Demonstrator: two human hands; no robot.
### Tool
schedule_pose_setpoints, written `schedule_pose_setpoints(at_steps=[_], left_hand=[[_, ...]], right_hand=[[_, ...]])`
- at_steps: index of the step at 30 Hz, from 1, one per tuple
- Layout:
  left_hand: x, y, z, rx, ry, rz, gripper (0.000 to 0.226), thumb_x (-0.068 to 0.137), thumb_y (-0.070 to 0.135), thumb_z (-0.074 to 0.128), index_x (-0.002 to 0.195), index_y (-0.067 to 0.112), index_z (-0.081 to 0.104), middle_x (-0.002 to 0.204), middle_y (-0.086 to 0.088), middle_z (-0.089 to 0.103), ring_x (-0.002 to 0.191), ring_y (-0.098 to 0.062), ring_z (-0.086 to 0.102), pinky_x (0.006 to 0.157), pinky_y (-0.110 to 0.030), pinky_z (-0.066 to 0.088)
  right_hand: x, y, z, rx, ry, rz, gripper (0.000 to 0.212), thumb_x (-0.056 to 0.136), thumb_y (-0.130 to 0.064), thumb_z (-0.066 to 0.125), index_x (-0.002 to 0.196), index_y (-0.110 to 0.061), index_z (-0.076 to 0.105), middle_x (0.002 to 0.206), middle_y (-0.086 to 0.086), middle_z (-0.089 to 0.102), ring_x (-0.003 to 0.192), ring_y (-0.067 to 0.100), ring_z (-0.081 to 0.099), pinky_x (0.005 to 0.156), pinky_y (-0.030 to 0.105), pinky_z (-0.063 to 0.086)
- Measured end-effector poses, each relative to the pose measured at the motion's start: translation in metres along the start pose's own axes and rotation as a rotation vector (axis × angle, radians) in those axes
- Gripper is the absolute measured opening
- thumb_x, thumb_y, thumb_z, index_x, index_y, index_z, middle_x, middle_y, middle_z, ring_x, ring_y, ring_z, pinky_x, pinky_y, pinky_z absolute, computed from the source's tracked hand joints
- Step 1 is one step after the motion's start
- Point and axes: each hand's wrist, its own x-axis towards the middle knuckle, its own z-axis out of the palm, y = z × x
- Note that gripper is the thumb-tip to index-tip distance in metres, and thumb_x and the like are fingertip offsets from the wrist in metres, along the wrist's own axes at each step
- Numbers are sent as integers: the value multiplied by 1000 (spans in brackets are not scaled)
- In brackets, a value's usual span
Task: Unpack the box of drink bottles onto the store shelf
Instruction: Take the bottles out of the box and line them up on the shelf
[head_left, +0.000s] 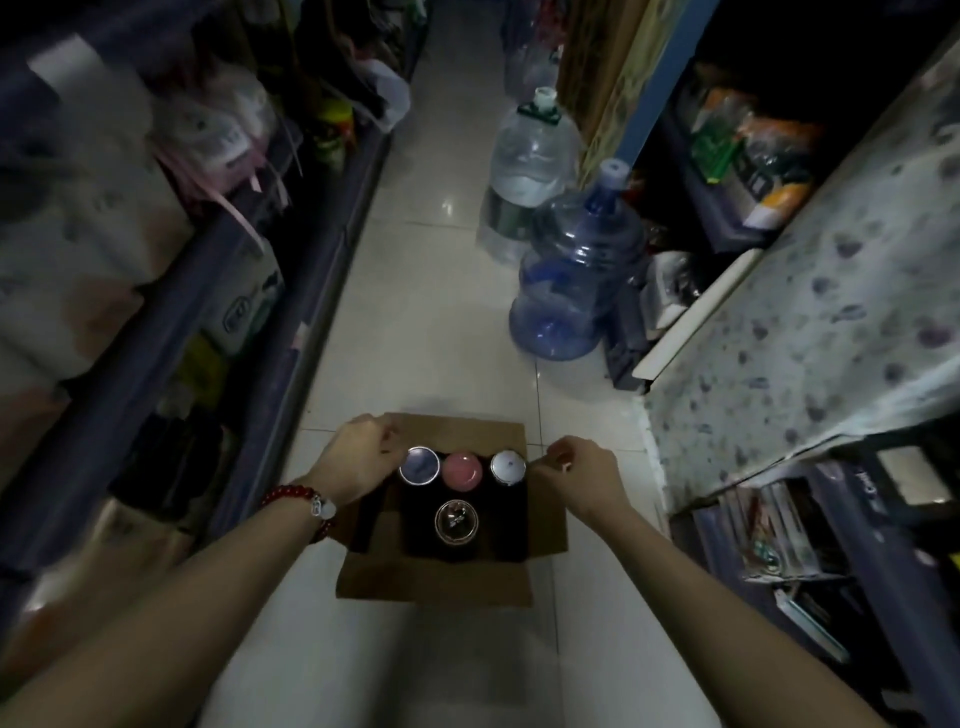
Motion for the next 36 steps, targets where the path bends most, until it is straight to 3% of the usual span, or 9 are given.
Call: schedule_pose_setpoints(at_steps=[6,12,15,17,19,23,29,36], left_hand=[[41,-46,82,-66,20,102,33,87,23,63,116,8,59,112,-14,62,106,-29,56,79,-25,35],[80,-75,129,-228,94,232,48,91,33,58,135,16,47,137,-3,49,127,-18,45,102,-22,30],[98,-86,149,-257,112,251,55,90,50,48,139,25,43,144,1,42,133,-17,39,111,-35,31],[107,-93,163,-274,82,222,60,87,60,42,140,32,40,150,2,35,138,-20,33,113,-47,30],[114,-98,177,-277,41,213,62,85,63,39,141,35,38,154,3,28,142,-19,26,116,-48,25],[120,-106,195,-274,61,245,54,91,44,52,141,29,41,156,6,20,141,-15,21,111,-31,20],[120,-120,199,-292,139,299,70,73,38,76,136,32,46,142,6,34,120,-1,35,100,-16,31],[117,-121,200,-275,145,264,77,68,21,82,136,34,46,132,-4,45,121,-18,47,98,-18,34]], right_hand=[[44,43,73,-18,22,-44,40,82,-30,70,116,-11,64,114,10,67,103,23,62,86,31,49],[84,64,129,102,108,-95,56,89,-37,63,137,-14,47,135,11,51,120,26,52,95,29,45],[98,70,154,219,152,-101,53,92,-35,59,139,-16,44,141,8,46,128,23,45,96,24,35],[108,75,170,246,165,-116,49,94,-36,56,137,-16,46,141,8,45,128,23,45,100,27,35],[116,81,183,245,168,-135,45,95,-38,53,134,-16,49,139,7,46,127,22,46,103,31,38],[119,92,202,240,176,-161,52,95,-38,53,141,-16,43,148,4,36,135,20,36,109,30,31],[121,101,213,244,222,-179,65,91,-43,59,147,-22,34,148,0,30,136,16,34,107,24,31],[117,100,209,252,178,-181,69,91,-36,62,149,-20,28,151,3,23,137,16,30,102,17,26]])
